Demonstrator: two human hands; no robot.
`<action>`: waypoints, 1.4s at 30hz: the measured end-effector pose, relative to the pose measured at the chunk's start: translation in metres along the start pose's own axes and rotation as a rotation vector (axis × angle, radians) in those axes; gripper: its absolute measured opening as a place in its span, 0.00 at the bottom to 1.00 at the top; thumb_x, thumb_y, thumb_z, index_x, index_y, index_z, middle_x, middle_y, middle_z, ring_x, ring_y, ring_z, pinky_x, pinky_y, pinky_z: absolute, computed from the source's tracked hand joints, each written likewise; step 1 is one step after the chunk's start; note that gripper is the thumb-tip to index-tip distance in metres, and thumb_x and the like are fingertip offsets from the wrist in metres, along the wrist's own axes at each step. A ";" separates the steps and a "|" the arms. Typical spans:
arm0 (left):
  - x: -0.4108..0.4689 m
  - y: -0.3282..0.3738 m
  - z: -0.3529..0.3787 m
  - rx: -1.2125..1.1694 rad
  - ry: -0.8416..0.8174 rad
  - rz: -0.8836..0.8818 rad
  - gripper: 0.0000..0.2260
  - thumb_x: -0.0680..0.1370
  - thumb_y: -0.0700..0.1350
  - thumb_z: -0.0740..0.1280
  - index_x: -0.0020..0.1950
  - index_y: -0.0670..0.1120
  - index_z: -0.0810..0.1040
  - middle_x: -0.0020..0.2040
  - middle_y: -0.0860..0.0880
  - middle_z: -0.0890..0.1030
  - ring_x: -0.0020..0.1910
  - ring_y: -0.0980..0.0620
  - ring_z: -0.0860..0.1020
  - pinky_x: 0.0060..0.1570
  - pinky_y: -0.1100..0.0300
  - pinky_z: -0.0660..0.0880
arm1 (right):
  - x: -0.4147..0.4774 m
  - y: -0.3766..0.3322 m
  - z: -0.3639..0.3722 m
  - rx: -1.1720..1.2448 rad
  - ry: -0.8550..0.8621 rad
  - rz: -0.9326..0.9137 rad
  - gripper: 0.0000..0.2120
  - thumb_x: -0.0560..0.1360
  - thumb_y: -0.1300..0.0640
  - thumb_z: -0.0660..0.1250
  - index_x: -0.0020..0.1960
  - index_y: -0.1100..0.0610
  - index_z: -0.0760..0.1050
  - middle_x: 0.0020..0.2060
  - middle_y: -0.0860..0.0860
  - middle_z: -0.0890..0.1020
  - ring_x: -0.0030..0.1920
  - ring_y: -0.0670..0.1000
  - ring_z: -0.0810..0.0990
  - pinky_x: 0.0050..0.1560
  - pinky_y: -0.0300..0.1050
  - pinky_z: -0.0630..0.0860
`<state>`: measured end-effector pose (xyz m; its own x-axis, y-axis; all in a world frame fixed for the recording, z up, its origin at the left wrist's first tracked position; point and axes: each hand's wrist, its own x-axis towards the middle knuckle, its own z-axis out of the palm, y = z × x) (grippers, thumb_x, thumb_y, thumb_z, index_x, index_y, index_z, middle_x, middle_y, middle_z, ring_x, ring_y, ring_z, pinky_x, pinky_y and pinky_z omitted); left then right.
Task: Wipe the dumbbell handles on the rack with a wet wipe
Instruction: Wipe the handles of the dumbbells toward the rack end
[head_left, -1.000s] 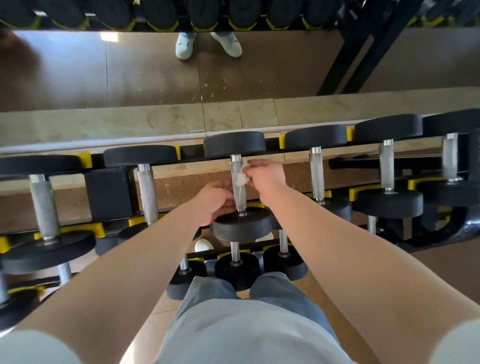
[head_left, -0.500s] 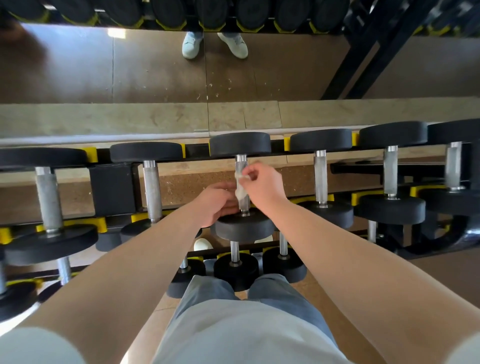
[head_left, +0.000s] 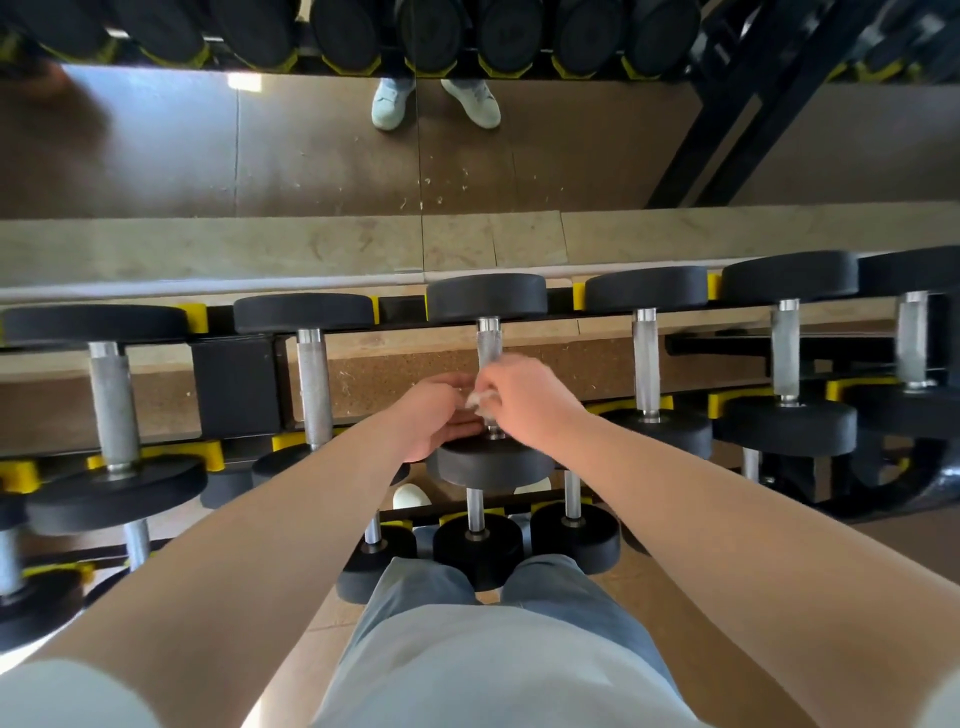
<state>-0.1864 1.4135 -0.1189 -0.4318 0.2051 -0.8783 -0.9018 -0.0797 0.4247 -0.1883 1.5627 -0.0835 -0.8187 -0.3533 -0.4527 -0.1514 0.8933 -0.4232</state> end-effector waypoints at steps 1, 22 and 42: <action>-0.001 0.000 -0.001 0.000 -0.008 -0.002 0.24 0.80 0.27 0.56 0.73 0.42 0.71 0.61 0.40 0.82 0.60 0.42 0.82 0.58 0.49 0.80 | 0.008 0.001 -0.002 0.007 0.100 -0.010 0.09 0.82 0.57 0.65 0.61 0.57 0.79 0.57 0.52 0.79 0.56 0.50 0.78 0.61 0.45 0.77; -0.001 -0.001 -0.013 -0.094 0.026 -0.036 0.19 0.81 0.28 0.56 0.68 0.41 0.72 0.61 0.39 0.82 0.58 0.43 0.83 0.56 0.50 0.81 | 0.027 -0.015 -0.003 -0.458 -0.118 -0.086 0.12 0.80 0.56 0.69 0.63 0.53 0.78 0.55 0.55 0.79 0.54 0.54 0.80 0.55 0.51 0.81; 0.021 0.023 0.020 0.091 -0.020 0.096 0.17 0.82 0.41 0.68 0.70 0.42 0.74 0.58 0.44 0.82 0.56 0.45 0.81 0.56 0.50 0.79 | -0.009 0.023 0.019 0.337 -0.100 0.510 0.05 0.80 0.58 0.66 0.51 0.54 0.81 0.44 0.49 0.82 0.44 0.49 0.80 0.41 0.41 0.75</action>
<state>-0.2159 1.4356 -0.1231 -0.5150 0.2205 -0.8284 -0.8506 -0.0115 0.5257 -0.1737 1.5808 -0.1041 -0.6838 0.0562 -0.7275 0.4418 0.8253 -0.3515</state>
